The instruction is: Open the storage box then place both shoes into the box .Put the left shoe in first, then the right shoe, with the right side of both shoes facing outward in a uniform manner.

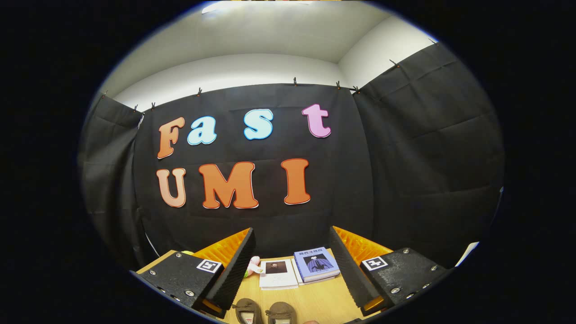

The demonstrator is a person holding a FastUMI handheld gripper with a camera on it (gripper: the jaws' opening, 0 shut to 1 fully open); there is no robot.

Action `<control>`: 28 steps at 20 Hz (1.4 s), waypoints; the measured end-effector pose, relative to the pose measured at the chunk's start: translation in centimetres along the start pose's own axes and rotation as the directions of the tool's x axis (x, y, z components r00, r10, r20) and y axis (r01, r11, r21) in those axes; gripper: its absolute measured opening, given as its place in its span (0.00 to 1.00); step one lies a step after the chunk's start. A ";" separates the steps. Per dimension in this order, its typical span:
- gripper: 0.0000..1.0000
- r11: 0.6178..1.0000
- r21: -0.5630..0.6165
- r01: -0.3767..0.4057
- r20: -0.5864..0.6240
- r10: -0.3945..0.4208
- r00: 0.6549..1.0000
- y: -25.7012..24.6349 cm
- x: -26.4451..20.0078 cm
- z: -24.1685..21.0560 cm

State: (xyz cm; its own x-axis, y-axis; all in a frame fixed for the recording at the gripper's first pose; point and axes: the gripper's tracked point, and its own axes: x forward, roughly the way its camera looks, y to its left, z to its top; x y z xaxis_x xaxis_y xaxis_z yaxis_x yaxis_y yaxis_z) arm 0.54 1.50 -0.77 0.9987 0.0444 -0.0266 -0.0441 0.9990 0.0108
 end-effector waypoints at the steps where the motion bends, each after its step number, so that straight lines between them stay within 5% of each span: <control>1: 0.97 1.000 0.008 -0.005 -0.005 0.005 1.000 0.2 0.1 -0.2; 16: 0.97 0.980 0.167 -0.109 -0.163 0.137 0.977 4.4 2.4 -8.1; 21: 0.98 0.926 0.347 -0.147 -0.249 0.242 0.938 7.0 3.0 -12.7; 28: 0.98 0.871 0.450 -0.198 -0.345 0.373 0.861 12.0 3.2 -18.5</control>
State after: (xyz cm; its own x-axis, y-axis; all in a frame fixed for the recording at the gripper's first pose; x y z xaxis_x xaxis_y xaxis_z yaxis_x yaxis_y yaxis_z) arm 2.70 13.80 -19.25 0.8343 0.4146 -0.3634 -0.2238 0.8571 0.4641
